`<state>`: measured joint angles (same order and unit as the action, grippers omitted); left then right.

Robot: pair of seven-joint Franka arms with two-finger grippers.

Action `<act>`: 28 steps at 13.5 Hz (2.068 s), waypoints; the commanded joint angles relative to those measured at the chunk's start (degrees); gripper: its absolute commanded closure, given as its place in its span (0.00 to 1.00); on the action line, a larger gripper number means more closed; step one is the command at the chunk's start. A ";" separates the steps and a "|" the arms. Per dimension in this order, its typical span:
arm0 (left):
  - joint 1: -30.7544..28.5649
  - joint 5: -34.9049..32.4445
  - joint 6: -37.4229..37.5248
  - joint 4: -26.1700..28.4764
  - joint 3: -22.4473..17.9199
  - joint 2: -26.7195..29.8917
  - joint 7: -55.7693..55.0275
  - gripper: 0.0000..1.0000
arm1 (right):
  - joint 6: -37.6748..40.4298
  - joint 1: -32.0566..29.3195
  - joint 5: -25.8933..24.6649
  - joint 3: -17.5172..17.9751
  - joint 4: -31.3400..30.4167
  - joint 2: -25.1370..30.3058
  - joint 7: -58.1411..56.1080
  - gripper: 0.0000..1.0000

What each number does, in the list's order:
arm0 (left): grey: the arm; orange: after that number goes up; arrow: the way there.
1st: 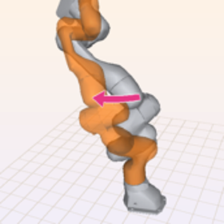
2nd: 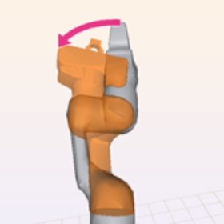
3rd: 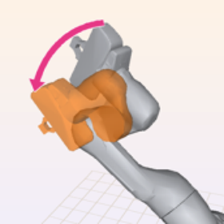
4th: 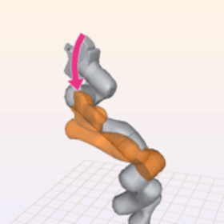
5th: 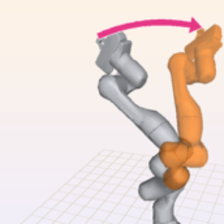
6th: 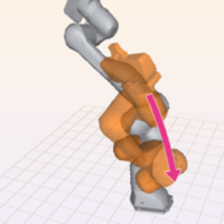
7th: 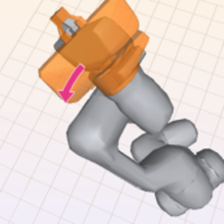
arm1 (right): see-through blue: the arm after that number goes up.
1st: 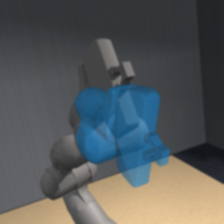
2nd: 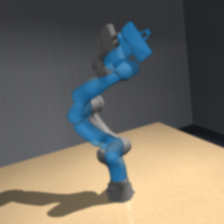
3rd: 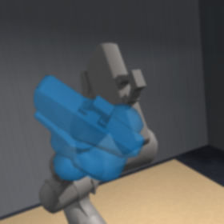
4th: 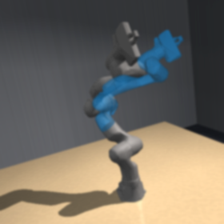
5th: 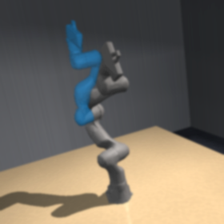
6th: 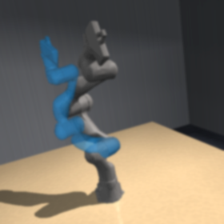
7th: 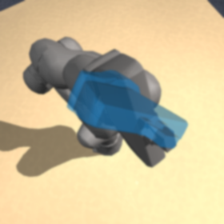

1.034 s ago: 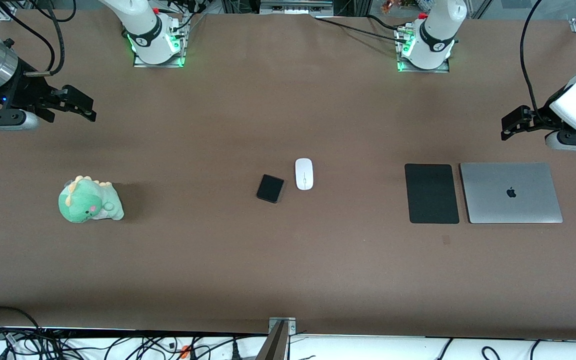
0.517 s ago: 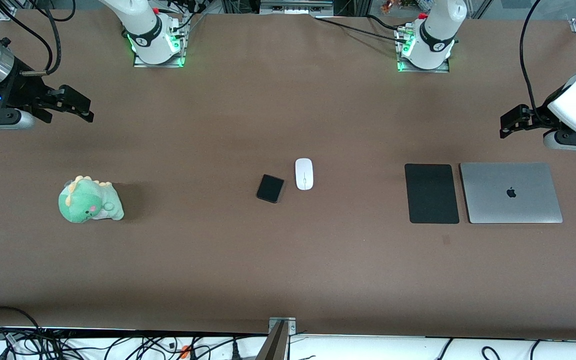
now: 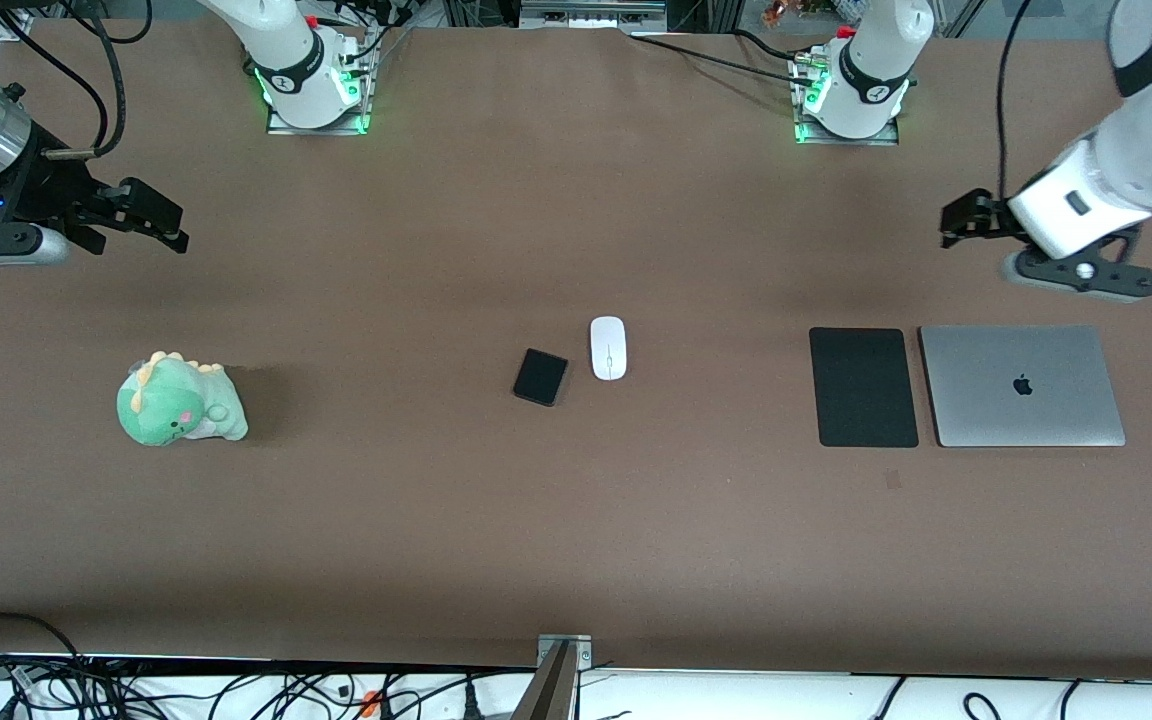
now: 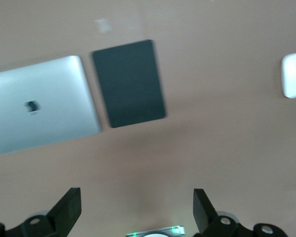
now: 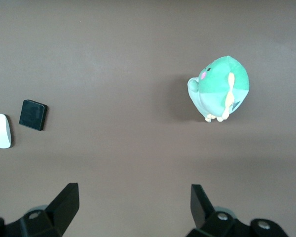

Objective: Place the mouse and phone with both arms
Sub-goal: 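Reach the left gripper over the white mouse, then lower the left gripper and grasp the white mouse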

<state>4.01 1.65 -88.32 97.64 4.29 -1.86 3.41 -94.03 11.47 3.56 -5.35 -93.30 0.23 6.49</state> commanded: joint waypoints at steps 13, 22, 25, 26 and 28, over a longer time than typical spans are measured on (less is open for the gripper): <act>15.67 -19.30 -40.58 -0.88 18.65 -31.61 -55.94 0.00 | -1.86 -0.31 0.22 0.07 -2.33 0.64 -0.51 0.00; 19.80 -32.85 -53.97 -0.96 17.33 -42.17 -68.00 0.00 | -2.47 -0.31 -0.22 0.07 -2.24 -0.06 -0.78 0.00; 20.33 -34.17 -56.50 -1.31 17.24 -43.93 -70.20 0.00 | -2.47 -0.22 -0.22 0.07 -2.15 -0.06 -0.69 0.00; 20.33 -34.26 -57.56 -1.31 17.15 -44.19 -70.73 0.00 | -2.47 -0.22 -0.22 0.07 -2.15 -0.06 -0.69 0.00; 20.24 -34.26 -57.57 -1.40 16.98 -44.11 -70.65 0.12 | -2.39 -0.31 -0.31 0.07 -2.15 -0.06 -0.69 0.00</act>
<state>23.38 -30.71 -145.36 97.88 22.21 -45.25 -65.64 -95.97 11.46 3.55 -5.39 -94.65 -0.51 6.47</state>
